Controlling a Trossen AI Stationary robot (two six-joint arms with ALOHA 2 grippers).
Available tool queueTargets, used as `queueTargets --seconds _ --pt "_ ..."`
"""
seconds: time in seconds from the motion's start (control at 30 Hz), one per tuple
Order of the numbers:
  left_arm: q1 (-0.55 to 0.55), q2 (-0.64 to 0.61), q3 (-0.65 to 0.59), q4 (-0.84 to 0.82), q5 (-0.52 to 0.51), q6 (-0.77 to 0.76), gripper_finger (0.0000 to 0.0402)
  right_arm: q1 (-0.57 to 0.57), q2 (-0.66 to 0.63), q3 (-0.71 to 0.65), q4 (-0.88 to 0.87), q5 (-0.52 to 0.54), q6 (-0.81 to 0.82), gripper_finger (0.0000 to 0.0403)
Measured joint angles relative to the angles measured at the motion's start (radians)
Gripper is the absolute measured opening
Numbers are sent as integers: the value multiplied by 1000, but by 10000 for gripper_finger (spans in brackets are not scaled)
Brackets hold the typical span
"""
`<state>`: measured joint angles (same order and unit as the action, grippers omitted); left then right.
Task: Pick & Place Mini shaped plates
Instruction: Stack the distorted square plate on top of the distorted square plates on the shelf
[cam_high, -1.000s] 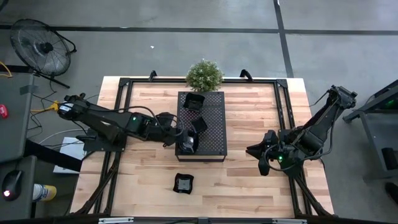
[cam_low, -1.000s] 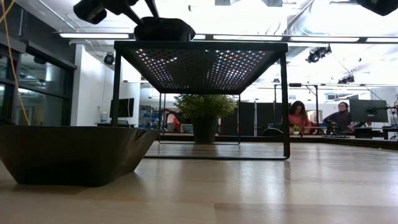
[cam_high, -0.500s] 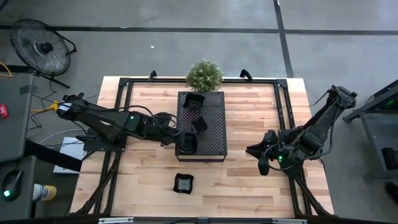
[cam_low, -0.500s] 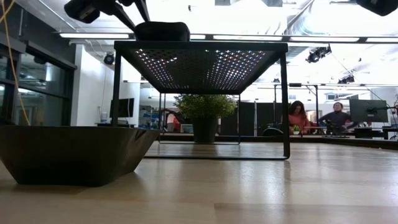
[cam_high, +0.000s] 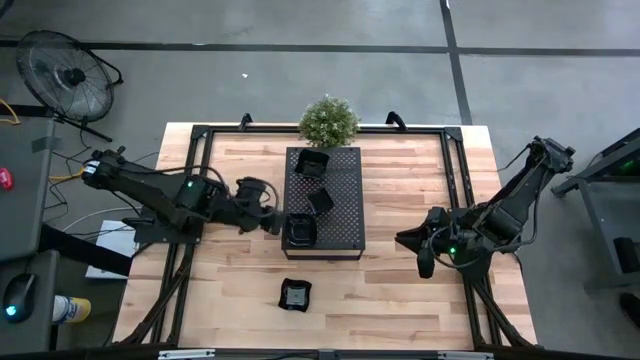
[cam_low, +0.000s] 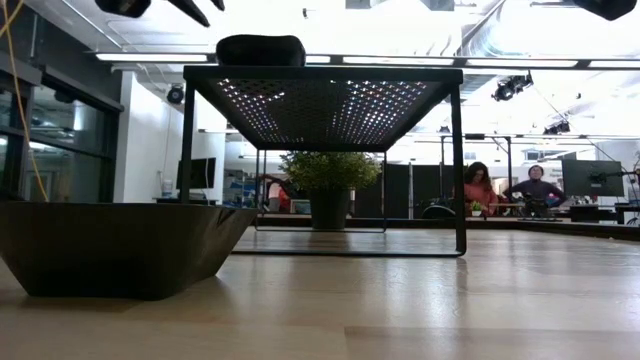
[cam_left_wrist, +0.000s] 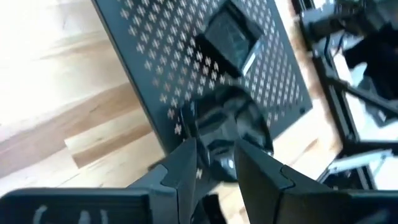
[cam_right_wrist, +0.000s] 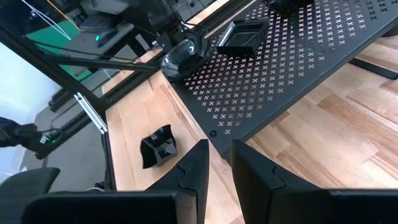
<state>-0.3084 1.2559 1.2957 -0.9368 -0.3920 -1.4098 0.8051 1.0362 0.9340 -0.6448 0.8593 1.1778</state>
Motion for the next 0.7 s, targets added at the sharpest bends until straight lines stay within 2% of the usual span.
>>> queueTargets --seconds 0.13,0.43,0.7 --pt "-90 2 0 -29 -6 -32 107 0 -13 0 20 0 0 62" --pt "-329 83 0 -38 -18 -311 107 0 -17 0 29 -8 27 62" --pt "-388 215 0 -4 30 -463 107 0 -17 0 29 -29 21 62"
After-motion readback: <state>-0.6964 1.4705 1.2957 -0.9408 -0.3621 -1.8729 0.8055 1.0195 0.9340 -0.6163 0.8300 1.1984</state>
